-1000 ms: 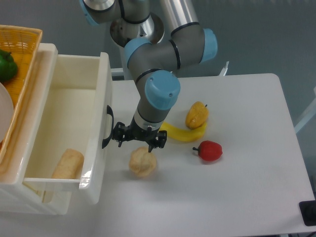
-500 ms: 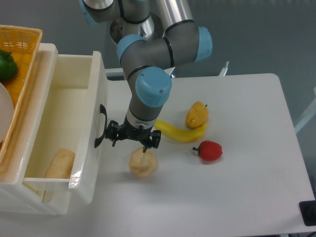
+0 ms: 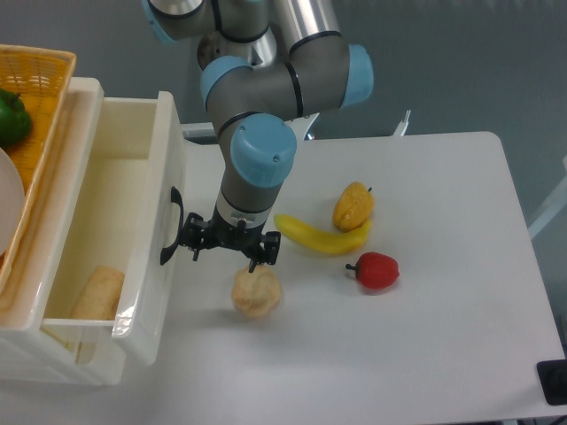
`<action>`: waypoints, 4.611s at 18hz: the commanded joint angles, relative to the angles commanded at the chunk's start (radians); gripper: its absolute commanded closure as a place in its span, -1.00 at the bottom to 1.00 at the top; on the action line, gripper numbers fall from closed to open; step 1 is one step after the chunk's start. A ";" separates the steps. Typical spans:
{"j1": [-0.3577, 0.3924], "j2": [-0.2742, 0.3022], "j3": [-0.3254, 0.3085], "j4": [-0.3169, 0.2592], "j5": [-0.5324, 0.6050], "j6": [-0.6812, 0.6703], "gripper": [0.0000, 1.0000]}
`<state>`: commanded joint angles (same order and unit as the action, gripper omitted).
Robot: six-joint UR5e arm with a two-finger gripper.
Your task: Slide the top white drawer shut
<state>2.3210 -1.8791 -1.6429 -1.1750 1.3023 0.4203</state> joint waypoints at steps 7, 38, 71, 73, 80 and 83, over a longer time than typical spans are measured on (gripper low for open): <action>-0.029 0.000 0.003 0.000 0.006 -0.021 -1.00; -0.135 0.002 0.015 0.006 0.043 -0.098 -1.00; 0.109 0.034 0.038 0.003 0.276 0.096 -1.00; 0.124 0.032 0.044 0.003 0.331 0.182 -1.00; 0.245 0.038 0.038 0.002 0.345 0.463 -1.00; 0.285 0.035 0.051 0.005 0.368 0.538 -1.00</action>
<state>2.6061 -1.8439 -1.5923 -1.1704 1.6703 0.9585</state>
